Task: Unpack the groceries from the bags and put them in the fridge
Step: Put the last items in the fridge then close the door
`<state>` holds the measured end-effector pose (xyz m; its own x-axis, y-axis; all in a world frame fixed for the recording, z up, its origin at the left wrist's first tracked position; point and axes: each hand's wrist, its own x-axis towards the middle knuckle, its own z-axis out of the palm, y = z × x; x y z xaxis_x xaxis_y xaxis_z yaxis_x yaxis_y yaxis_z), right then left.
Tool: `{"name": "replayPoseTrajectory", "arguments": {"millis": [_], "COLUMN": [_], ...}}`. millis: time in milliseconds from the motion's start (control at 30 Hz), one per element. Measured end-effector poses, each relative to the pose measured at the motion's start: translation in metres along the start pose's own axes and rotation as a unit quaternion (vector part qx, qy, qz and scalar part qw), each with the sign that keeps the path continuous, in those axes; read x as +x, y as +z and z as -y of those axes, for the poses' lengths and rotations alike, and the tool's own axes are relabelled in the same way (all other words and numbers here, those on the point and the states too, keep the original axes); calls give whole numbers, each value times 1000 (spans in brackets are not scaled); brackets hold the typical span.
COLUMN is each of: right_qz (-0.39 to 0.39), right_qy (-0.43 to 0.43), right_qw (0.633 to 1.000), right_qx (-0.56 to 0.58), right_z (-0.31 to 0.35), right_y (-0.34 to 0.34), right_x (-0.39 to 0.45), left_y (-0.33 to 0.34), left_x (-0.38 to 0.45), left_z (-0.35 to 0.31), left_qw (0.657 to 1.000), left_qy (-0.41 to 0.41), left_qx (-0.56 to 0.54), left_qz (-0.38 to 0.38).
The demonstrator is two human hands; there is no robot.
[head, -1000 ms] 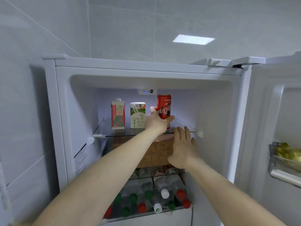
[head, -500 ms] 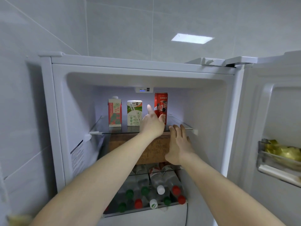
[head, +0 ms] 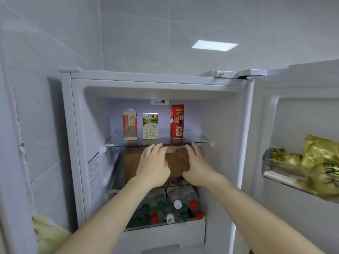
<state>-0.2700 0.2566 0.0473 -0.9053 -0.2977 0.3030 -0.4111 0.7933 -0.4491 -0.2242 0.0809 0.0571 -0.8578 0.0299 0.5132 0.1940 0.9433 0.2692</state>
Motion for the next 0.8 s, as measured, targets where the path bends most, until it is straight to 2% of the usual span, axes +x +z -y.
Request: {"name": "replayPoseTrajectory", "arguments": {"millis": [167,300,433,600,800], "right_qz": [-34,8,44,104,55], "right_qy": [-62,-74,-48,-37,-28], "right_qw": [994,994,995,994,997], "right_qx": [86,81,74,22,44], "right_z": [-3,-28,-83,-145,-163], "right_y": [-3,-22,-22,-28,-53], "right_x": [-104,-217,-307,-384,-434], "left_y": [-18,-11,9,39,41], "left_x": [-75,-159,-240,-332,-427], "left_z": [-21,-48,-76,-110,-157], "left_qw": [995,994,993,990,983], "left_qy": [-8,-5,-18,-76,-130], "left_qx": [-92,-112,-117,-97,-89], "left_qz": [-29,-12,29,69,90]}}
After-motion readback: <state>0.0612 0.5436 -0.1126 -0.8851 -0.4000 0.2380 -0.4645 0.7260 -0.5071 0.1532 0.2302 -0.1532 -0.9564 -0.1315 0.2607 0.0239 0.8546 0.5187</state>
